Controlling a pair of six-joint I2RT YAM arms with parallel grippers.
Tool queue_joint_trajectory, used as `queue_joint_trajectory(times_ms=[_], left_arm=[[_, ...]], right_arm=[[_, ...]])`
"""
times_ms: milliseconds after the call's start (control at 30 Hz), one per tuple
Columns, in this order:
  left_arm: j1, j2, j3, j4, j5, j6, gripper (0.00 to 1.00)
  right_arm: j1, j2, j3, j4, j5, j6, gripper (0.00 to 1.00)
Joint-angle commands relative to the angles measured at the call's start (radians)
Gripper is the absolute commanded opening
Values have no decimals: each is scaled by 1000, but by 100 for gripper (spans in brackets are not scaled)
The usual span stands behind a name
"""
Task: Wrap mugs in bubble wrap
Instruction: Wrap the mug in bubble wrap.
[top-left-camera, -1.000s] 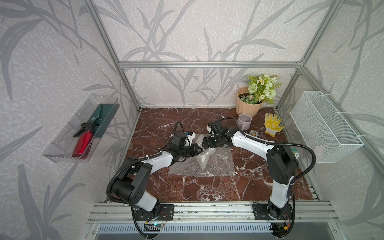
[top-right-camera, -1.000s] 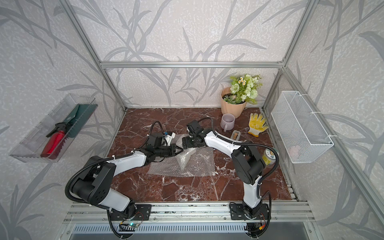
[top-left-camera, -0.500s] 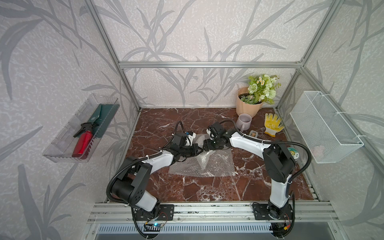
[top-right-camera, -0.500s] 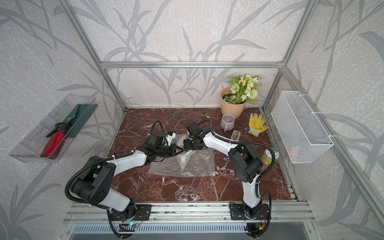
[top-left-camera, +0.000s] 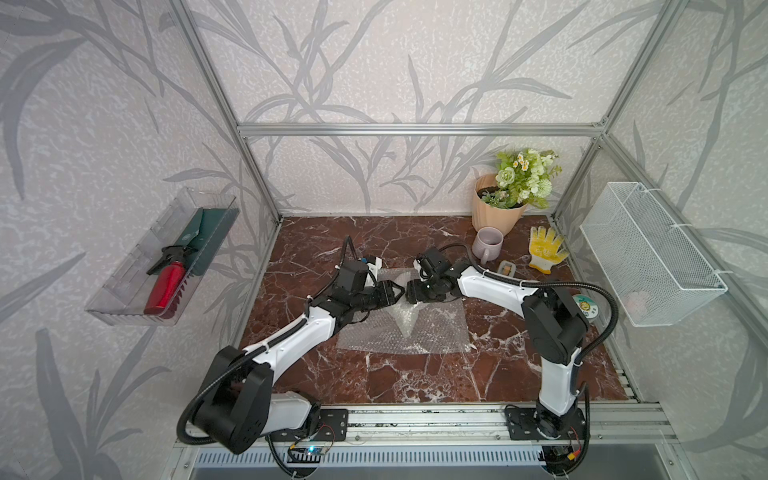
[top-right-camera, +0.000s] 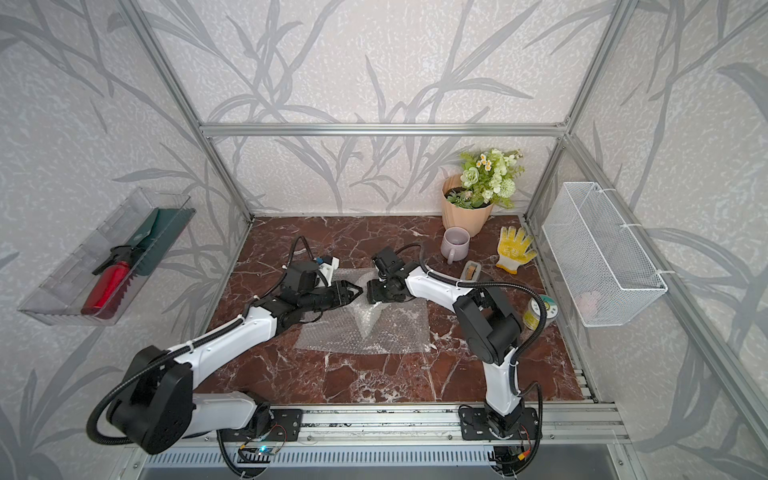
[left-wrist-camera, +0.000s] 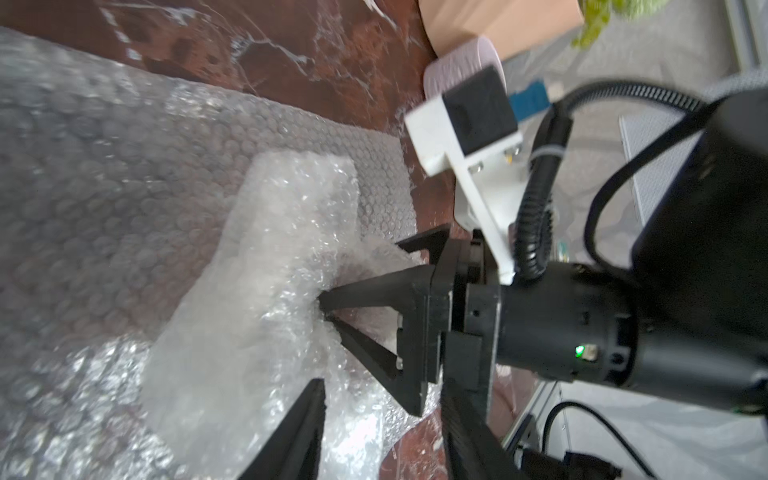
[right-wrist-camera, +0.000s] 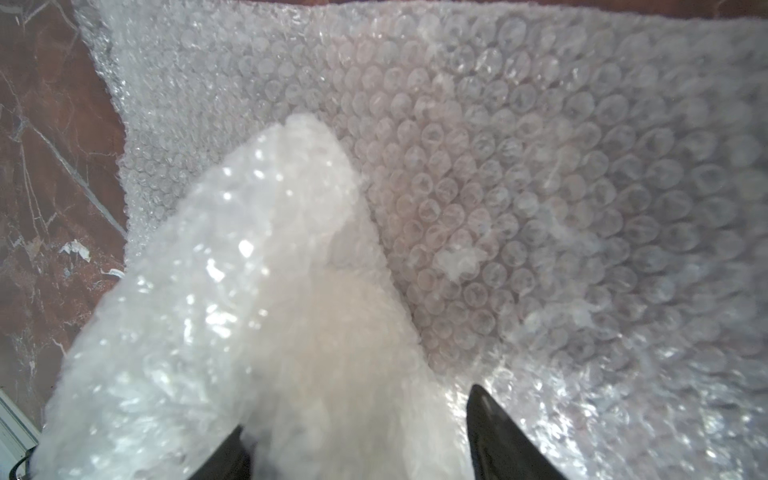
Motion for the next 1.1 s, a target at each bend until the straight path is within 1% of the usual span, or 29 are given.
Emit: queue_joint_trajectory(times_ms=[0,67,167,233,400,433,533,667,800,900,1067], left_arm=[[-6,-25,3,-165,-198,-84,70],[-7,-5,3,-179,-211,-105,81],[-9,40,-2,-136,-196,-145,95],[-16,70,1,-94,-184,-166,99],[-45,142,32,-37,-181,-181,99],[-49,158,38,-34,-181,-182,99],[-64,192,39,-38,-191,-186,93],[-77,233,24,-50,-212,-187,84],[-81,272,9,-89,-253,-189,73],[-81,297,-8,-90,-266,-189,71],[-81,328,-32,-49,-253,-207,70]], right_arm=[[30,13,-68,-95,93,108,67],[39,6,-85,-76,95,143,66],[49,-5,-103,-54,99,182,66],[52,-19,-122,-38,99,206,66],[61,-48,-168,12,83,268,63],[63,-44,-167,12,79,271,63],[63,-37,-166,17,70,274,61],[63,-24,-161,17,62,265,61],[63,-33,-160,30,57,238,61],[63,-59,-159,46,53,190,61],[61,-138,-171,122,-4,69,63]])
